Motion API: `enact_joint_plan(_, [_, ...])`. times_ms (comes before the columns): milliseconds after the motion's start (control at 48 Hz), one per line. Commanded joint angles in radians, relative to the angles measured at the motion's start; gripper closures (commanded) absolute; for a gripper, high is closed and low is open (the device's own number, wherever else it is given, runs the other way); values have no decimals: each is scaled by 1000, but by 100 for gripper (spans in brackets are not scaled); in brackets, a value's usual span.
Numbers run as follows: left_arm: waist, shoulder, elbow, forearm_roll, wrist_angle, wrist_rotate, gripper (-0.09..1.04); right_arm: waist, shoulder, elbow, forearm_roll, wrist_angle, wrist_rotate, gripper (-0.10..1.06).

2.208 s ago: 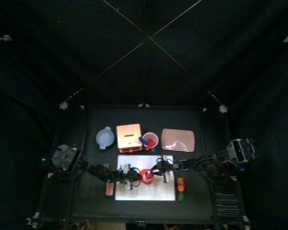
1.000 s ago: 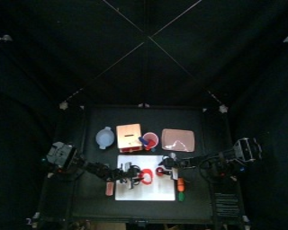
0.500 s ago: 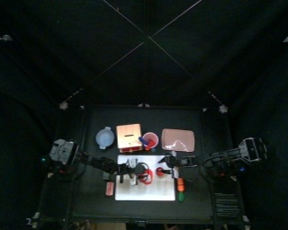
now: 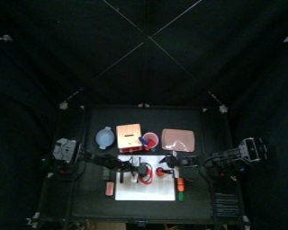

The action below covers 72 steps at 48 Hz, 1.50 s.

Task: Get the cutter from the drawer then cut the dough then place the extra dough in the bowl
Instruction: Place the extra dough in the bowl

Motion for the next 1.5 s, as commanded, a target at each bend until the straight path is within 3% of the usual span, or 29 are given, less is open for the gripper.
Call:
enact_joint_plan(21, [8,-9,-25,11,0,2,16,-8,-25,-6,2,-5,2,10])
enact_joint_plan(438, [17,14,-55,34,32,3,9,-9,-25,-5,3,-5,6,10])
enact_joint_plan(875, [29,55,-77,34,58,2,11,-9,-26,6,9,-3,8,10])
enact_joint_plan(1250, [29,57,-77,32,97,-2,26,-14,-25,6,5,-3,8,10])
enact_joint_plan(1500, [29,43,-74,34,83,0,28,-15,-25,6,8,0,8,10])
